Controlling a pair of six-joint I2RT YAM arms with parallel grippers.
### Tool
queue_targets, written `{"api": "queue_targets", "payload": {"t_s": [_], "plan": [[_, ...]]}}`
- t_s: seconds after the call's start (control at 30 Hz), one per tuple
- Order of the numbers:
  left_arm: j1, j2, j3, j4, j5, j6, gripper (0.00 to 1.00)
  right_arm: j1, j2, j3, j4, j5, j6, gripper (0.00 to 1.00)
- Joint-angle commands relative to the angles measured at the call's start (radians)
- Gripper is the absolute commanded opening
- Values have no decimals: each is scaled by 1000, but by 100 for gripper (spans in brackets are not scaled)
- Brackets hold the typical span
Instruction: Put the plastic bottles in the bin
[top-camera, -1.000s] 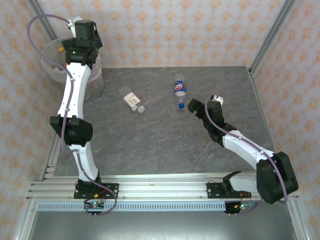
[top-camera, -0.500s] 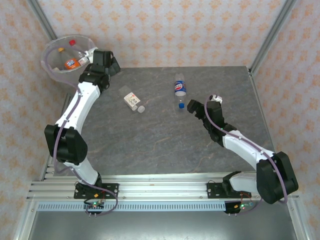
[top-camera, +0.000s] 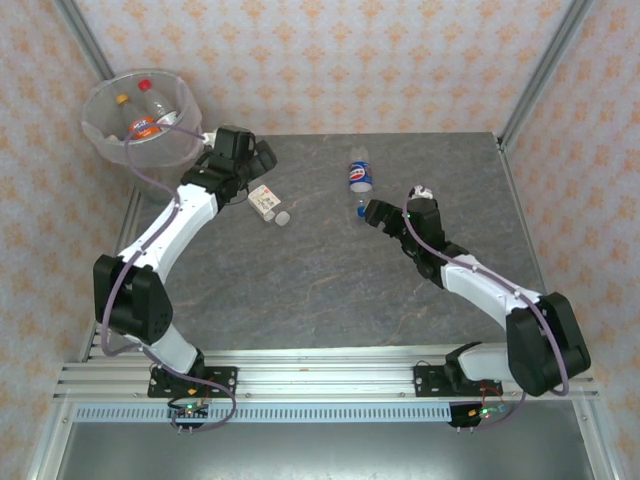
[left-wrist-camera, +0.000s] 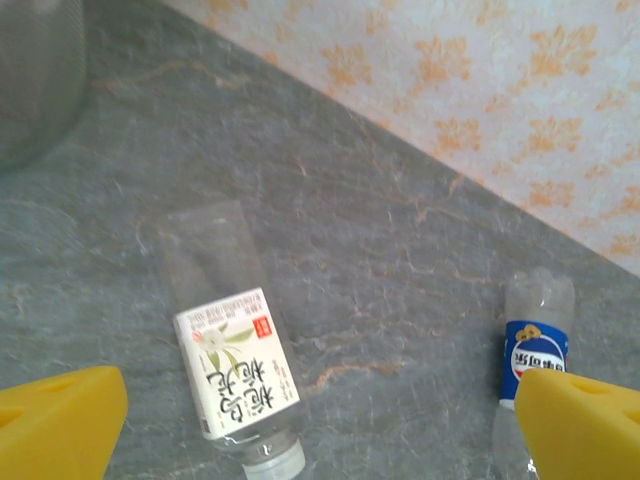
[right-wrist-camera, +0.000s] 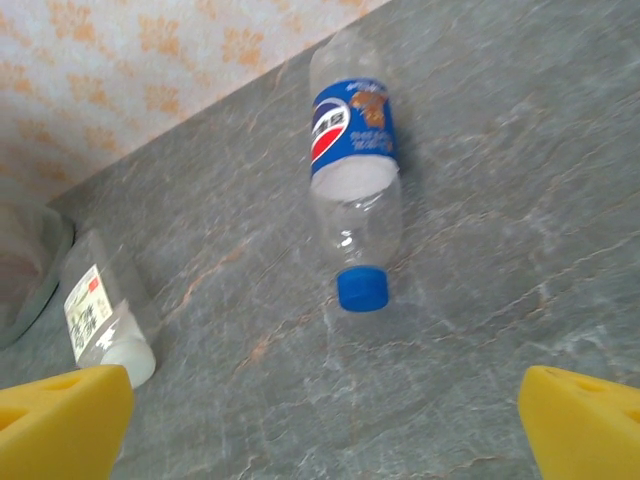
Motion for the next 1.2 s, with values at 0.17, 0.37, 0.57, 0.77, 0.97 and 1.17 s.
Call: {"api": "queue_targets", "payload": {"t_s": [0.17, 0.37, 0.57, 0.77, 0.97, 1.17], "plan": [[-6, 126, 6, -44, 4, -53, 100, -1, 64, 105, -91, -195, -50, 99], [-9, 220, 42, -98, -38, -73, 100, 37, 81, 147, -158, -196, -115, 99], [-9, 334, 129, -150, -87, -81, 100, 93, 97, 197, -243, -139, -195, 99], [-9, 434, 216, -189, -69, -103, 100, 124, 111, 233, -260, -136, -201, 99], [-9, 505, 307, -247, -109, -146, 100, 131, 124, 244, -259, -130, -194, 99], [-8, 579, 380, -320, -155, -190, 100, 131, 123, 234, -265, -129, -184, 99]]}}
